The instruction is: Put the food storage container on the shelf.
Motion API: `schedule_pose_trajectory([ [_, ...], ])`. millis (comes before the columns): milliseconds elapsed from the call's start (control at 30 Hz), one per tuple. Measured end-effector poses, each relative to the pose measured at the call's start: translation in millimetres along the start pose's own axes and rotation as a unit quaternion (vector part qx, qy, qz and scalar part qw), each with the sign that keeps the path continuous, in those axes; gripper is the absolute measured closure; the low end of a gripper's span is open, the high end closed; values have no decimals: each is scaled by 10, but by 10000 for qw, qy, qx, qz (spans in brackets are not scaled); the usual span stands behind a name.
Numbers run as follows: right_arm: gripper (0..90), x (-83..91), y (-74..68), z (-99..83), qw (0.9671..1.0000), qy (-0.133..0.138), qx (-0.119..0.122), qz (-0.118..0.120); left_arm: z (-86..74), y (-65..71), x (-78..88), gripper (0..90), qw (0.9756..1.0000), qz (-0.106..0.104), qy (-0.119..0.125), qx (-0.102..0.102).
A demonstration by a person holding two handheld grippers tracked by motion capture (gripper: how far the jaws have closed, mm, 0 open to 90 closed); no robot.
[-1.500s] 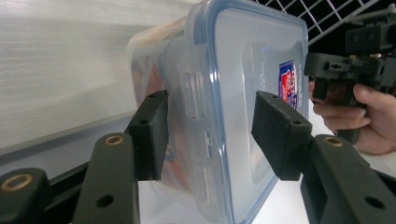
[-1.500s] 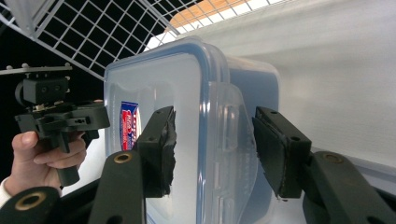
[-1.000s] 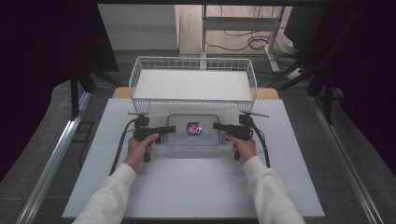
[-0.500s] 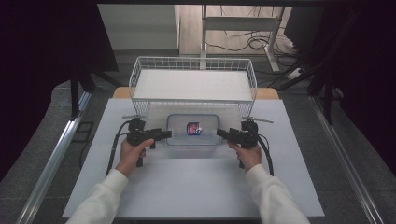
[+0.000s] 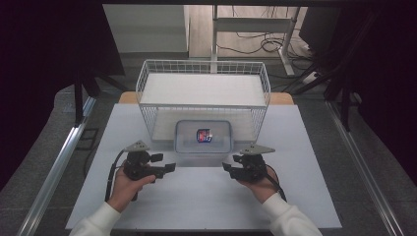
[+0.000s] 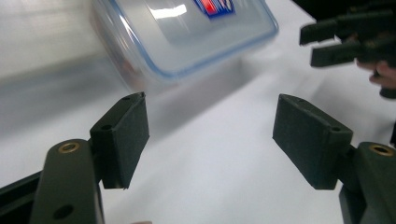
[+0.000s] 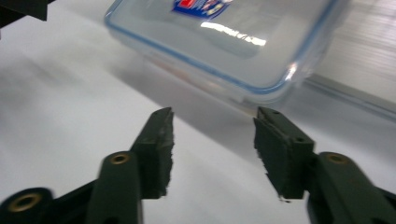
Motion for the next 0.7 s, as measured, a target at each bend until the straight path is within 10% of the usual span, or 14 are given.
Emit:
schedule_pose_trajectory([
  [333, 859, -350, -215, -50, 9971, -505, 568, 54, -223, 154, 88, 266, 9987, 163, -212, -440],
  [700, 889, -719, -180, 44, 9961, -611, 628, -85, -270, 187, 44, 266, 9973, 204, -345, -616],
])
Point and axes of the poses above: each handheld gripper's, and its own axes: x roughly backward along the jaws, z roughly out of its top, y roughly to its right, the point moved 7 cm from there along -x, roughly forward along the jaws, and after that the axes turned 11 degrees about z, right-handed, at the moved point
